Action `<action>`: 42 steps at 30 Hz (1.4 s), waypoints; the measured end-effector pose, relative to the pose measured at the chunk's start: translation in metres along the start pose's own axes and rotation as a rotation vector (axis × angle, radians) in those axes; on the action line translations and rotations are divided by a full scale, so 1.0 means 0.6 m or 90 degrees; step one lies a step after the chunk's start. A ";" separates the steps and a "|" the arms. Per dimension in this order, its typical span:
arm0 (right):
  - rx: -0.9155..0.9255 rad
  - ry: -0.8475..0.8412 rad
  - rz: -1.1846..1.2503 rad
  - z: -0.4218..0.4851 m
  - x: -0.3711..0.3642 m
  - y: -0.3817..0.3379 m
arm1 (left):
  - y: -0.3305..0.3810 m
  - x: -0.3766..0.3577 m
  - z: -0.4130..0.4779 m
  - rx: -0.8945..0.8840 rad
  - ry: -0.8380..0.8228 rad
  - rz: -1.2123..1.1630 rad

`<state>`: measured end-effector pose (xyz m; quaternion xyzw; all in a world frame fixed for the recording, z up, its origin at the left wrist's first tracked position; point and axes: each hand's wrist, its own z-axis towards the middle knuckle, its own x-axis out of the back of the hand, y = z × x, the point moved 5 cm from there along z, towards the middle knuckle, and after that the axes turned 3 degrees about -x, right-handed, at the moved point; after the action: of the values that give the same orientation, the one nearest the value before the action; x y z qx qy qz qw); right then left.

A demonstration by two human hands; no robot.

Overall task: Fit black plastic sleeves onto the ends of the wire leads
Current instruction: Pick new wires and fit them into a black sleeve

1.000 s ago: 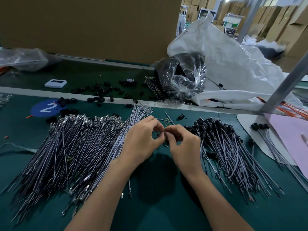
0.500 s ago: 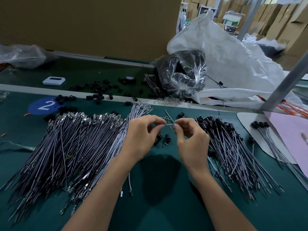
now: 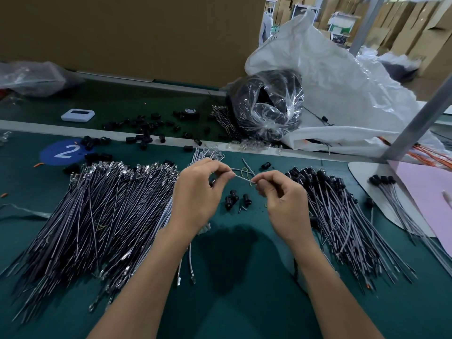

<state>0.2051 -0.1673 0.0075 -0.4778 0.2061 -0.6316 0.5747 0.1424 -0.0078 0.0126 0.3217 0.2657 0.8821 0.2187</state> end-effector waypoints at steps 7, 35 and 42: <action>-0.068 0.020 0.104 0.000 0.009 0.010 | -0.001 -0.008 -0.001 0.008 -0.020 -0.011; -0.255 -0.055 0.475 0.001 -0.005 0.023 | 0.019 -0.044 -0.017 0.140 -0.073 -0.206; -0.301 -0.031 0.536 -0.001 -0.001 0.025 | 0.022 -0.018 -0.009 0.194 -0.183 -0.157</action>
<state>0.2127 -0.1706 -0.0051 -0.4852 0.5060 -0.2682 0.6607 0.1434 -0.0254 0.0122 0.4386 0.3992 0.7434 0.3091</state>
